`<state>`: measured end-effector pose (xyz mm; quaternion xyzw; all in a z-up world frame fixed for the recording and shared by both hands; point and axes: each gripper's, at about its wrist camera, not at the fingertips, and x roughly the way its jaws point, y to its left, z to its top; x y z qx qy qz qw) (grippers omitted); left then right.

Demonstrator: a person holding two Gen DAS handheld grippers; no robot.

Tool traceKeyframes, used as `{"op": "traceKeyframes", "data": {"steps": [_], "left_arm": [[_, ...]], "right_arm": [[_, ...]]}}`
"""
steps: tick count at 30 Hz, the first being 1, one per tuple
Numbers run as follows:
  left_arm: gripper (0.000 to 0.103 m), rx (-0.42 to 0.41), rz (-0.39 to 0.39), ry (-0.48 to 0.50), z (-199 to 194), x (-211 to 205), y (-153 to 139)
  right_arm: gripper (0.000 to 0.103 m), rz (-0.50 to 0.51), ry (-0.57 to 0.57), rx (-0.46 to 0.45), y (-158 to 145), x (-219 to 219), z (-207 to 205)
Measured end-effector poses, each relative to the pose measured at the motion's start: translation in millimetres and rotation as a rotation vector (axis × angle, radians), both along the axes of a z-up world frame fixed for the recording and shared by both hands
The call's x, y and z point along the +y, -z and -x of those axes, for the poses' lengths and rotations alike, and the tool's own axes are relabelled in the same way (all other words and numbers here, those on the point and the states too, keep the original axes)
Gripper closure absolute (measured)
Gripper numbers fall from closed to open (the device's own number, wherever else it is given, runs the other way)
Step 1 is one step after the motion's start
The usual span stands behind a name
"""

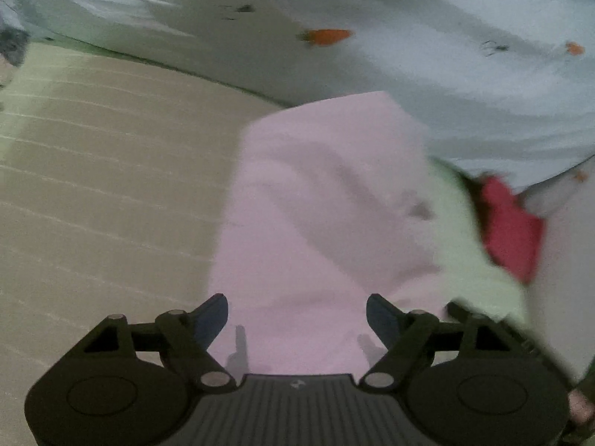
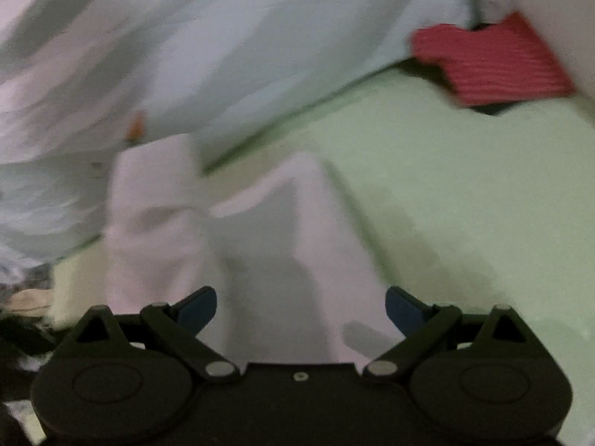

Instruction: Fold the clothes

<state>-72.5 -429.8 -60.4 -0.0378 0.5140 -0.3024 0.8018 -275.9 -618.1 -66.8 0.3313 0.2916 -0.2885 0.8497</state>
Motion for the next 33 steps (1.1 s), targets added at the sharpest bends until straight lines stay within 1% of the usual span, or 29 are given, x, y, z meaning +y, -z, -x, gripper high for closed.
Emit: {"op": "traceKeyframes", "data": {"steps": [1, 5, 6, 8, 9, 10, 11, 12, 13, 14, 16, 18, 19, 23, 24, 25, 26, 27, 28, 29, 31, 33], "left_arm": [[0.021, -0.004, -0.022, -0.008, -1, 6, 2], [0.021, 0.052, -0.032, -0.027, -7, 26, 11], [0.021, 0.049, -0.036, -0.029, -8, 29, 11], [0.021, 0.04, -0.046, -0.031, -11, 33, 10], [0.021, 0.035, -0.051, -0.032, -12, 35, 10], [0.021, 0.034, -0.05, -0.033, -12, 37, 8], [0.021, 0.033, -0.048, -0.033, -13, 37, 8], [0.021, 0.031, -0.046, -0.029, -12, 40, 7], [0.021, 0.026, -0.046, -0.026, -12, 38, 6], [0.021, 0.02, -0.046, -0.022, -12, 33, 6], [0.021, 0.012, -0.044, -0.014, -13, 26, 5], [0.021, 0.006, -0.041, -0.009, -12, 20, 4], [0.021, 0.001, -0.04, 0.0, -10, 16, 4], [0.021, -0.031, -0.056, 0.037, 1, 4, 3], [0.021, -0.035, -0.062, 0.044, 4, -1, 4], [0.02, -0.029, -0.067, 0.048, 6, -5, 7], [0.02, -0.021, -0.071, 0.053, 8, -10, 10], [0.02, -0.009, -0.076, 0.056, 10, -14, 14], [0.02, -0.003, -0.082, 0.054, 11, -17, 17], [0.02, 0.002, -0.088, 0.051, 13, -20, 20], [0.019, 0.008, -0.093, 0.041, 14, -27, 25], [0.017, 0.01, -0.082, 0.031, 14, -32, 28]], "right_arm": [[0.005, 0.001, -0.019, -0.008, -1, 4, -7], [0.005, -0.011, -0.104, -0.038, -4, 23, -30], [0.005, -0.01, -0.121, -0.041, -4, 27, -35], [0.006, -0.004, -0.149, -0.019, -2, 34, -47], [0.011, -0.008, -0.158, -0.001, 1, 35, -52], [0.018, -0.018, -0.163, 0.01, 5, 34, -56], [0.029, -0.028, -0.164, 0.02, 9, 33, -59], [0.081, -0.04, -0.165, 0.02, 12, 32, -61], [0.091, -0.053, -0.179, 0.006, 15, 30, -62], [0.092, -0.054, -0.196, -0.01, 14, 29, -62], [0.096, -0.023, -0.214, -0.056, 4, 33, -56], [0.097, -0.057, -0.212, -0.138, -11, 27, -45], [0.097, -0.078, -0.201, -0.162, -14, 20, -39], [0.097, -0.084, -0.14, -0.072, 4, -9, -19], [0.094, -0.085, -0.124, -0.05, 8, -16, -14], [0.088, -0.086, -0.109, -0.028, 13, -23, -9], [0.069, -0.088, -0.094, -0.005, 17, -31, -4], [0.054, -0.089, -0.079, 0.017, 22, -38, 1], [0.049, -0.09, -0.063, 0.039, 26, -45, 6], [0.046, -0.092, -0.048, 0.062, 30, -52, 11], [0.027, -0.097, -0.029, 0.098, 39, -65, 19], [0.024, -0.114, -0.063, 0.095, 43, -67, 16]]}}
